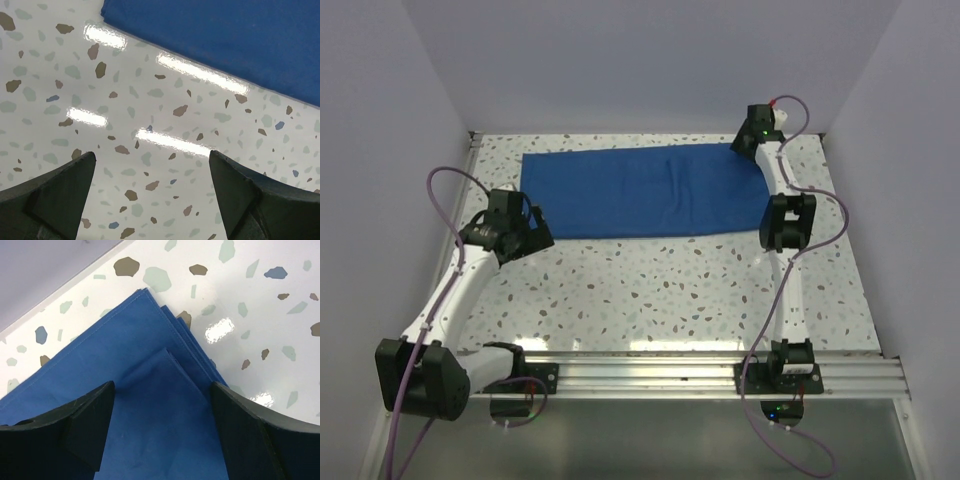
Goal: Open and lay out the surgical kit
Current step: Open the surgical kit at the center of the board.
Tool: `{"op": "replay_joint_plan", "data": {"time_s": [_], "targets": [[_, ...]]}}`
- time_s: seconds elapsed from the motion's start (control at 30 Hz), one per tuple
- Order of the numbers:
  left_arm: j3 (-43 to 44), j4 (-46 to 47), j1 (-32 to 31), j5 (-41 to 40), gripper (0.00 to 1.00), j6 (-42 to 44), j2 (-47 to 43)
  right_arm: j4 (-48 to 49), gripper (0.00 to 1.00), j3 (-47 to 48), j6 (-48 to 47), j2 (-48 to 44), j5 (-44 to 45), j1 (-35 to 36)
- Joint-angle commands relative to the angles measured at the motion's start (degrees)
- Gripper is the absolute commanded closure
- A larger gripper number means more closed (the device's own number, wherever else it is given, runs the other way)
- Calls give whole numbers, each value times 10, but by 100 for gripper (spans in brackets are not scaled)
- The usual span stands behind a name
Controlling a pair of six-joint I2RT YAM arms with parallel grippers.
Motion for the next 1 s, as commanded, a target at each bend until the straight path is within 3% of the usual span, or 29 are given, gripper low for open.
{"op": "replay_joint_plan", "data": {"time_s": [0.0,0.03,0.13,0.2,0.23,0.27,0.37,0.57,0.73,0.97], "targets": [[-10,-12,-3,9,0,-23,-24,31,21,26,-13,11,24,2],[-9,-14,-3,9,0,-23,-25,30,23,24,-14,14,25,2],[-7,-18,-3,9,0,-23,-27,15,46,20,-15,21,20,2],[-7,-17,-3,9,0,-22,-28,2,73,8,-17,21,17,3],[-6,-17,-3,9,0,-21,-28,2,73,8,-17,21,17,4],[-7,-17,-3,10,0,-22,-28,-5,87,2,-18,20,20,4],[-6,-17,-3,13,0,-21,-28,-9,100,-12,-23,8,22,4],[-1,-17,-3,18,0,-19,-37,-7,100,-38,-19,-50,20,4],[35,-26,-3,-1,0,-4,-40,14,100,-89,-8,-144,-55,18],[62,9,-3,23,0,25,-26,53,100,-289,-15,-345,-107,81]]}}
